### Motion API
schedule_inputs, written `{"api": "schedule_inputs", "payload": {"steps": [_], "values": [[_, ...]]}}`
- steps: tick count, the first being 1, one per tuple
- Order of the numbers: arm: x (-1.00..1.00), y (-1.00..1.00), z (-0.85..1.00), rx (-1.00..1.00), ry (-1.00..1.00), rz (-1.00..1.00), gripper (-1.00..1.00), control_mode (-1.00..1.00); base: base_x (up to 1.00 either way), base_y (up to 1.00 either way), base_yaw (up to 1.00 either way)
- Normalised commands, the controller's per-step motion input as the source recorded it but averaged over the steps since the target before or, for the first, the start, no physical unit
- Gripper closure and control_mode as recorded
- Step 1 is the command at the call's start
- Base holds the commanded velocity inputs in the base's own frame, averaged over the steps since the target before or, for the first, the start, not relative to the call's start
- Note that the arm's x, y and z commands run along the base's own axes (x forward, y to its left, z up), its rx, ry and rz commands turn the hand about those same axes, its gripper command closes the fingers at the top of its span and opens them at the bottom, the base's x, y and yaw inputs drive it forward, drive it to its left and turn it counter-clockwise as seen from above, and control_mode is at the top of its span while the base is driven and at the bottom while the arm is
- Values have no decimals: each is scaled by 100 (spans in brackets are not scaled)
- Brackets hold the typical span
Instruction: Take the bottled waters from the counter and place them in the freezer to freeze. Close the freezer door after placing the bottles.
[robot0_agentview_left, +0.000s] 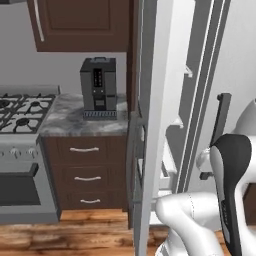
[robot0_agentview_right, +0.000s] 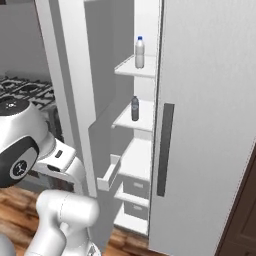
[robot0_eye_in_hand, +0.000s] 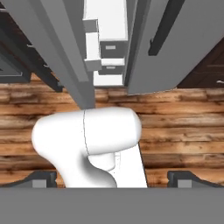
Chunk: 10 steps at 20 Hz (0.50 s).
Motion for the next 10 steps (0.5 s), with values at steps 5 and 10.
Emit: {"api": "schedule_inputs", "payload": {"steps": [5, 10], "values": [[0, 0, 0, 0, 0, 0, -100, 100, -16, 12, -24], [0, 0, 0, 0, 0, 0, -100, 100, -15, 13, -31]]}}
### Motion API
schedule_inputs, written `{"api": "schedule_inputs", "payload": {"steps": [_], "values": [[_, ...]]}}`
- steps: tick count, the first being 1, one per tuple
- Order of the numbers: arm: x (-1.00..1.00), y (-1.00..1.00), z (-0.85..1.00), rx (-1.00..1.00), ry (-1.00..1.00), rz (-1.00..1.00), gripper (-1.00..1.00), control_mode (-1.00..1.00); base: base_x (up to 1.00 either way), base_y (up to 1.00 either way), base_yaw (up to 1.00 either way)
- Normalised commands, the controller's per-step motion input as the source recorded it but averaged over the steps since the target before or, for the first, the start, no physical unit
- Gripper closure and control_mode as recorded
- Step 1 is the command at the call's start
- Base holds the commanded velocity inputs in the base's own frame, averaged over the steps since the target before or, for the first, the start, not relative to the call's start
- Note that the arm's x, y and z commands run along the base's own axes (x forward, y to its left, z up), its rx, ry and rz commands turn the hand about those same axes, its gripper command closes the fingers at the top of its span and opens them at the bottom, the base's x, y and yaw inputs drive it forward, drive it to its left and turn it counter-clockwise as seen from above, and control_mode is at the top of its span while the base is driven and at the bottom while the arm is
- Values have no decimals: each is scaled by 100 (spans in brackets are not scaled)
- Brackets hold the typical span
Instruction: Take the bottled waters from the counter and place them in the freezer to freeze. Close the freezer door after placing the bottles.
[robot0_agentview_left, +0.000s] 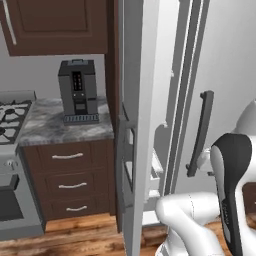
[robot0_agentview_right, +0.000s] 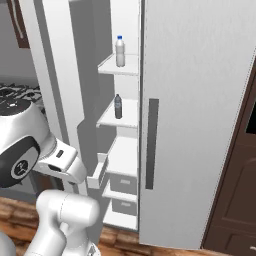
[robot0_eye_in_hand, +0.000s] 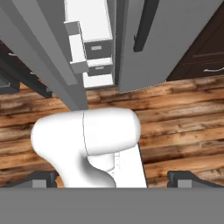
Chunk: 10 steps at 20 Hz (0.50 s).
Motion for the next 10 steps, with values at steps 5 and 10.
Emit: {"api": "schedule_inputs", "payload": {"steps": [5, 10], "values": [[0, 0, 0, 0, 0, 0, -100, 100, -4, 15, -5], [0, 0, 0, 0, 0, 0, -100, 100, -9, 3, 2]]}}
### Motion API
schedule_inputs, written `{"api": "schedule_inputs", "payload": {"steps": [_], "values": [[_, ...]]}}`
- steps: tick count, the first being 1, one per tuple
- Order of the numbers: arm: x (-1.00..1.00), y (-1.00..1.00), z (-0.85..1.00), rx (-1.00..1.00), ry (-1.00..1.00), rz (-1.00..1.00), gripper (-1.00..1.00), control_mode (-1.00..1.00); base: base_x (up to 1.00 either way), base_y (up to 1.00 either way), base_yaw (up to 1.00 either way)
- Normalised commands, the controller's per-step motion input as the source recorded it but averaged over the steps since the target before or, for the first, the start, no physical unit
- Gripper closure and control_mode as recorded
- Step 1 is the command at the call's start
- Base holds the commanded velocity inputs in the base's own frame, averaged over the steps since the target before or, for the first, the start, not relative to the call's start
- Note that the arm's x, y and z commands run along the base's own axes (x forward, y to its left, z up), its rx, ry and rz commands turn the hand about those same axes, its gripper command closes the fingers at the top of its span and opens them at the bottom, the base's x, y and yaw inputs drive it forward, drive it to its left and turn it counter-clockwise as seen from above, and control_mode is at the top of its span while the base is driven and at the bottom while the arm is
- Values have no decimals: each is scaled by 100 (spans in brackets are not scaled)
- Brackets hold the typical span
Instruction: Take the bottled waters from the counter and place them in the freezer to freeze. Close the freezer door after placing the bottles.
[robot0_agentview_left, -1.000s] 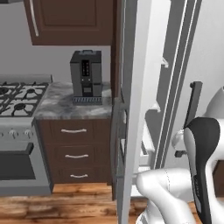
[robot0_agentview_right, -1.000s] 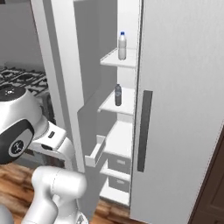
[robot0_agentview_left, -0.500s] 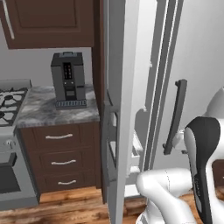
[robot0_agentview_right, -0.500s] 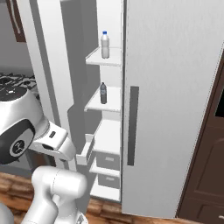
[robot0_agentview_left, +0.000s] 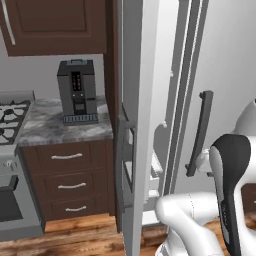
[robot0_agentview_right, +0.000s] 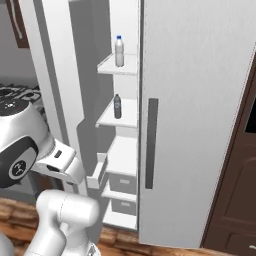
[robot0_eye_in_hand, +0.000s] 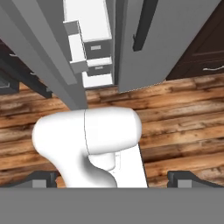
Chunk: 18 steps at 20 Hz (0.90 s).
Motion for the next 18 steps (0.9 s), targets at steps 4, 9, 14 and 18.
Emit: {"api": "schedule_inputs", "payload": {"steps": [4, 9, 14, 18], "values": [[0, 0, 0, 0, 0, 0, -100, 100, -37, 3, 7], [0, 0, 0, 0, 0, 0, -100, 100, -25, 0, 5], [0, 0, 0, 0, 0, 0, -100, 100, 0, 0, 0], [0, 0, 0, 0, 0, 0, -100, 100, 0, 0, 0]]}}
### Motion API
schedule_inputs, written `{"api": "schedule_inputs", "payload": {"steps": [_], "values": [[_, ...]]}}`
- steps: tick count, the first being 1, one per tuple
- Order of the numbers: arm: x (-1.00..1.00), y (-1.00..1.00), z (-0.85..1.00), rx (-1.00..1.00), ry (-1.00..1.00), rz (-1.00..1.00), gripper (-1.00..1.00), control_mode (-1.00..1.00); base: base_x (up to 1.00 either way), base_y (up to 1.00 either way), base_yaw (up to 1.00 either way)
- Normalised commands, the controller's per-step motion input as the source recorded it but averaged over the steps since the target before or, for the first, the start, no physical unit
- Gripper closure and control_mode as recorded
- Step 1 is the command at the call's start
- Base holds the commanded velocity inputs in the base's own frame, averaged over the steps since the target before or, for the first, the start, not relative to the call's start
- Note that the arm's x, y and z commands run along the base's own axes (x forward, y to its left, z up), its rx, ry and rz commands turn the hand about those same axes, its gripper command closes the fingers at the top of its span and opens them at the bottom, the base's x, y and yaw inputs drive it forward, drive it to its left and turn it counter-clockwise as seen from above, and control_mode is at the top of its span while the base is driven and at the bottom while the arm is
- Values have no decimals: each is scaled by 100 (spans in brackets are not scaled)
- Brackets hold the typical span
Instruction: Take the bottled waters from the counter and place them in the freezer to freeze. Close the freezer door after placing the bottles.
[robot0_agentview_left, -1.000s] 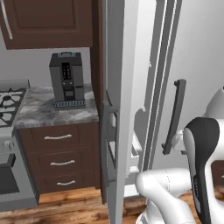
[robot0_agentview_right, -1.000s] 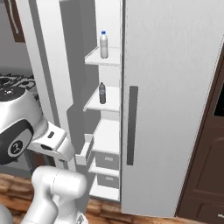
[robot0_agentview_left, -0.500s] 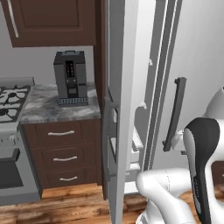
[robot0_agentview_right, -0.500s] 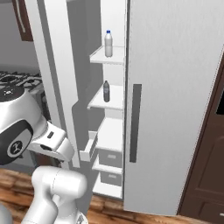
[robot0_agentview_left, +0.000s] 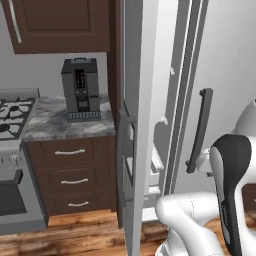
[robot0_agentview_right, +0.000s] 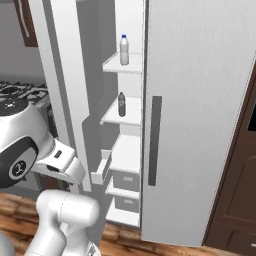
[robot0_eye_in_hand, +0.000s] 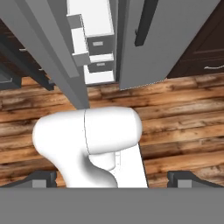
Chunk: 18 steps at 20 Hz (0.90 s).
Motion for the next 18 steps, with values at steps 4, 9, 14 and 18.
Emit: {"api": "schedule_inputs", "payload": {"steps": [4, 9, 14, 18], "values": [[0, 0, 0, 0, 0, 0, -100, 100, 0, 0, 0], [-8, 4, 0, -1, -3, 0, -100, -100, -13, 5, 0], [-35, 47, 0, -8, -29, -7, -100, -100, 0, 0, 0], [5, 97, 0, -6, -24, -35, -100, -100, 0, 0, 0]]}}
